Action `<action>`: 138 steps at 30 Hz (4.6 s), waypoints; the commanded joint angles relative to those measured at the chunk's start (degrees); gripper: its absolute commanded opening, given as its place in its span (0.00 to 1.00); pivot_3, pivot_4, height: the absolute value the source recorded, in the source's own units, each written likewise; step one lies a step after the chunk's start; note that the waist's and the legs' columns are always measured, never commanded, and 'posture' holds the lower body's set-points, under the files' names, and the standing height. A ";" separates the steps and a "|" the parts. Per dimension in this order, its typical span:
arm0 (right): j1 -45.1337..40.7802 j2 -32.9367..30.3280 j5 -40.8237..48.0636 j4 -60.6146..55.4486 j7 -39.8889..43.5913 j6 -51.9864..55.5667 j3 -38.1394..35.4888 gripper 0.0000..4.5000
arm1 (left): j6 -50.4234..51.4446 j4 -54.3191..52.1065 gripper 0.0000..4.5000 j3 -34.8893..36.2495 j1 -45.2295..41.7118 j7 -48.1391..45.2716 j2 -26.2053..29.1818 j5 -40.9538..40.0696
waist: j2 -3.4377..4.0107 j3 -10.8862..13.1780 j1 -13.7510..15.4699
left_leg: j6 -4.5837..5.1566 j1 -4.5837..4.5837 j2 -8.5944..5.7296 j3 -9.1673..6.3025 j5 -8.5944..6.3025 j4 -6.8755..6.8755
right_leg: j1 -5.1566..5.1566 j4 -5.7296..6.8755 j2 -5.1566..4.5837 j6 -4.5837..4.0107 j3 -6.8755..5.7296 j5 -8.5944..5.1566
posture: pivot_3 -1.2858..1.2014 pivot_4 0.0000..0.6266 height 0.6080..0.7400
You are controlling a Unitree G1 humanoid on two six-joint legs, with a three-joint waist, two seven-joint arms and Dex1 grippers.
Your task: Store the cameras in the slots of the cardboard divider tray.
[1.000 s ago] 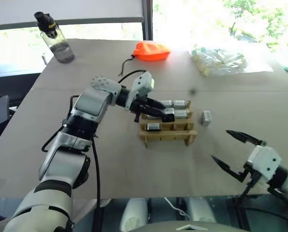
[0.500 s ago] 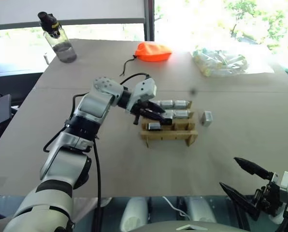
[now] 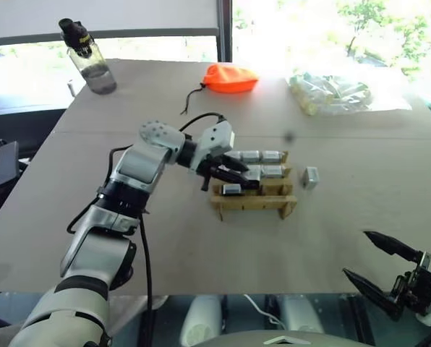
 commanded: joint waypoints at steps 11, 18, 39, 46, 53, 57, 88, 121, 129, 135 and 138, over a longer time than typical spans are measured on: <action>0.72 1.79 -0.77 -2.69 -1.39 -0.57 -1.37 1.00 | -3.25 1.56 0.15 -2.23 1.26 -0.25 -1.58 3.04 | 0.03 0.00 0.05 | 0.02 -0.02 -0.02 -0.04 -0.01 0.03 | 0.04 -0.03 -0.01 -0.04 -0.04 0.02 | 0.52 0.24 1.00; -0.47 1.90 -1.35 -1.53 -1.46 -0.82 -1.05 1.00 | 1.02 0.35 0.26 -0.86 1.11 -2.24 -1.58 -0.22 | 0.03 0.00 -0.13 | 0.05 -0.02 0.00 -0.03 -0.03 0.03 | 0.04 -0.04 -0.01 -0.02 -0.04 0.01 | 0.52 0.24 1.00; -30.94 11.63 -28.17 3.71 -38.25 18.74 11.51 1.00 | 14.00 -17.23 0.97 15.90 8.53 1.72 9.53 -14.51 | 0.16 0.07 -0.20 | -0.24 -0.09 0.06 0.01 0.13 0.03 | -0.12 0.06 -0.01 -0.06 0.02 0.03 | 0.52 0.24 1.00; -37.62 17.22 -26.29 2.26 -43.83 32.09 15.05 1.00 | 19.31 -22.86 0.97 21.79 12.25 7.92 13.72 -17.77 | 0.16 0.07 -0.27 | -0.24 -0.24 -0.02 -0.05 0.13 0.03 | -0.14 -0.04 -0.11 -0.04 -0.05 0.04 | 0.52 0.24 1.00; -41.71 22.76 -23.80 2.20 -47.67 38.91 16.24 1.00 | 21.92 -26.87 0.97 24.15 16.02 11.37 16.16 -20.71 | 0.20 0.10 -0.52 | -0.24 -0.16 0.01 0.00 0.12 -0.03 | -0.16 0.00 -0.08 -0.03 -0.01 0.03 | 0.52 0.24 1.00; -44.69 23.74 -23.31 3.33 -49.56 42.36 16.01 1.00 | 22.18 -27.17 0.97 23.95 15.90 12.85 16.26 -21.54 | 0.20 0.10 -0.29 | -0.25 -0.12 0.00 -0.03 0.13 -0.02 | -0.13 0.05 -0.08 -0.04 -0.04 0.03 | 0.52 0.24 1.00; -50.86 14.89 -16.10 -4.66 -47.55 55.15 9.11 0.17 | 21.63 -25.54 1.00 20.70 14.93 11.81 17.23 -22.12 | 0.22 0.14 -0.47 | -0.25 -0.20 -0.03 0.02 0.12 -0.10 | -0.21 -0.06 -0.05 -0.03 -0.02 0.03 | 0.52 0.24 1.00; -80.15 -9.54 -20.31 35.95 27.21 16.78 34.40 0.17 | 25.27 -41.47 1.00 30.37 30.34 19.16 23.14 -29.64 | 0.11 0.37 -0.31 | -0.23 -0.17 0.02 0.07 0.12 -0.21 | -0.22 -0.14 -0.09 -0.04 -0.05 0.04 | 0.52 0.24 1.00; -82.39 -6.50 -21.67 38.99 25.68 16.52 34.36 0.17 | 25.19 -42.39 1.00 30.35 31.12 20.88 23.18 -30.59 | 0.13 0.39 -0.31 | -0.24 -0.18 0.01 0.05 0.12 -0.21 | -0.21 -0.13 -0.12 -0.04 -0.11 0.04 | 0.52 0.24 1.00; -82.52 -4.75 -23.36 41.56 24.25 15.85 34.75 0.17 | 25.03 -41.90 1.00 30.07 30.65 20.52 23.85 -30.96 | 0.14 0.39 -0.32 | -0.24 -0.15 0.01 0.08 0.12 -0.21 | -0.21 -0.12 -0.12 -0.04 -0.20 0.04 | 0.52 0.24 1.00; -82.95 -3.61 -23.72 42.68 24.03 15.71 34.88 0.17 | 24.91 -41.76 1.00 29.84 30.50 20.34 23.95 -30.95 | 0.15 0.40 -0.34 | -0.24 -0.16 0.00 0.08 0.12 -0.21 | -0.21 -0.12 -0.12 -0.04 -0.22 0.04 | 0.52 0.24 1.00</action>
